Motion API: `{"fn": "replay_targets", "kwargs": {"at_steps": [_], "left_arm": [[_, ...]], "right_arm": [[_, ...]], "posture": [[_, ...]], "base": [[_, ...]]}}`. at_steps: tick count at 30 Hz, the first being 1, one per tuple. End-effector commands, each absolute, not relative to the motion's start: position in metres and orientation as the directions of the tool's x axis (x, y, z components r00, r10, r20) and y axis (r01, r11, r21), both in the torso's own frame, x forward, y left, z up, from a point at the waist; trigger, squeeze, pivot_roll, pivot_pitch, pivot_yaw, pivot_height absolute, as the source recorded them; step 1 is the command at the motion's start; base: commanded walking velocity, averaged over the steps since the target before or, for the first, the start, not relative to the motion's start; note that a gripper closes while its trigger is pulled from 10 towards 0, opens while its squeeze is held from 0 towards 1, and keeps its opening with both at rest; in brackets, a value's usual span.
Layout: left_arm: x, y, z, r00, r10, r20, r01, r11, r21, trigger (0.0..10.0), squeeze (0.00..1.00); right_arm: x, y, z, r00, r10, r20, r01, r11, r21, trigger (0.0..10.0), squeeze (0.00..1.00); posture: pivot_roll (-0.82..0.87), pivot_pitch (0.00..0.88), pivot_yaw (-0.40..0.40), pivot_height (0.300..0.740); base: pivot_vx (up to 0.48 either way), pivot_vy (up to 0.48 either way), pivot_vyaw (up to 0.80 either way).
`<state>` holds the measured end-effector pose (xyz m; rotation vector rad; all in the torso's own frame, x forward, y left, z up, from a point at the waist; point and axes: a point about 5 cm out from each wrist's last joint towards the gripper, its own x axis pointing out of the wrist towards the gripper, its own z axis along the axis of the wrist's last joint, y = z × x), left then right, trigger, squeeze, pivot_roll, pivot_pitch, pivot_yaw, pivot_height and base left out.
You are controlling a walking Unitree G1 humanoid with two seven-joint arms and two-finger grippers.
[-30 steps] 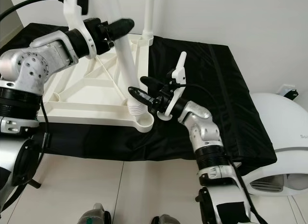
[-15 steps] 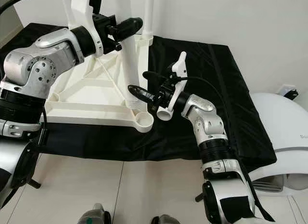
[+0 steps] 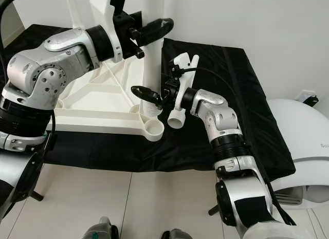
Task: Building children table
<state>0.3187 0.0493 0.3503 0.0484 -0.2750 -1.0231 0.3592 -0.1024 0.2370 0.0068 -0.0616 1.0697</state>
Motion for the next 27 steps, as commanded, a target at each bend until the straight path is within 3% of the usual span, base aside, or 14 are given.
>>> {"fn": "replay_targets", "kwargs": {"at_steps": [1,14,15,16,17,19,20,21,22,24,25,27], "left_arm": [[0.301,0.04,0.349,0.199,-0.971,0.136,0.938,0.228,0.26,10.0,0.0],[0.305,0.043,0.345,0.22,-0.968,0.122,0.938,0.244,0.248,10.0,0.0],[0.305,0.043,0.346,0.219,-0.968,0.122,0.937,0.244,0.249,10.0,0.0],[0.305,0.043,0.346,0.219,-0.968,0.122,0.937,0.244,0.249,10.0,0.0],[0.305,0.043,0.346,0.219,-0.968,0.122,0.937,0.243,0.25,10.0,0.0],[0.305,0.043,0.346,0.217,-0.968,0.123,0.937,0.242,0.252,10.0,0.0],[0.304,0.043,0.346,0.217,-0.968,0.123,0.937,0.242,0.253,10.0,0.0],[0.304,0.043,0.346,0.217,-0.968,0.123,0.937,0.242,0.253,10.0,0.0],[0.305,0.043,0.347,0.216,-0.968,0.124,0.937,0.242,0.253,10.0,0.0],[0.304,0.042,0.347,0.216,-0.968,0.124,0.937,0.241,0.254,10.0,0.0],[0.304,0.042,0.347,0.214,-0.969,0.125,0.938,0.24,0.251,10.0,0.0],[0.304,0.042,0.347,0.213,-0.969,0.127,0.938,0.239,0.25,10.0,0.0]], "right_arm": [[0.361,-0.105,0.237,0.486,0.874,0.013,-0.873,0.486,-0.033,10.0,0.0],[0.359,-0.114,0.243,0.489,0.872,-0.013,-0.871,0.488,-0.054,10.0,0.0],[0.359,-0.115,0.243,0.488,0.873,-0.013,-0.872,0.487,-0.054,6.2,0.0],[0.359,-0.115,0.243,0.488,0.873,-0.013,-0.872,0.487,-0.054,6.2,0.0],[0.358,-0.115,0.242,0.487,0.873,-0.014,-0.872,0.486,-0.054,5.0,0.0],[0.358,-0.115,0.242,0.487,0.873,-0.014,-0.872,0.486,-0.054,5.0,0.0],[0.357,-0.115,0.241,0.487,0.874,-0.013,-0.873,0.485,-0.054,6.8,0.0],[0.357,-0.115,0.241,0.487,0.874,-0.013,-0.873,0.485,-0.054,6.8,0.0],[0.357,-0.114,0.241,0.482,0.876,-0.01,-0.875,0.481,-0.061,4.8,0.0],[0.356,-0.114,0.241,0.479,0.878,-0.008,-0.876,0.478,-0.066,4.8,0.0],[0.354,-0.112,0.24,0.466,0.885,-0.006,-0.883,0.465,-0.068,0.6,0.0],[0.353,-0.111,0.24,0.457,0.89,-0.005,-0.888,0.455,-0.069,0.6,0.0]], "posture": [[0.05,0.006,-0.057,0.74],[0.05,0.009,-0.055,0.74],[0.04,0.011,-0.054,0.74],[0.04,0.011,-0.054,0.74],[0.04,0.011,-0.054,0.74],[0.04,0.014,-0.051,0.74],[0.04,0.014,-0.051,0.74],[0.04,0.014,-0.051,0.74],[0.04,0.014,-0.051,0.74],[0.04,0.014,-0.051,0.74],[0.04,0.018,-0.05,0.74],[0.04,0.018,-0.05,0.74]], "base": [[0.0,0.0,0.0],[0.0,0.0,0.0],[0.0,0.0,0.0],[0.0,0.0,0.0],[0.0,0.0,0.0],[0.0,0.0,0.0],[0.0,0.0,0.0],[0.0,0.0,0.0],[0.0,0.0,0.0],[0.0,0.0,0.0],[0.0,0.0,0.0],[0.0,0.0,0.0]]}}
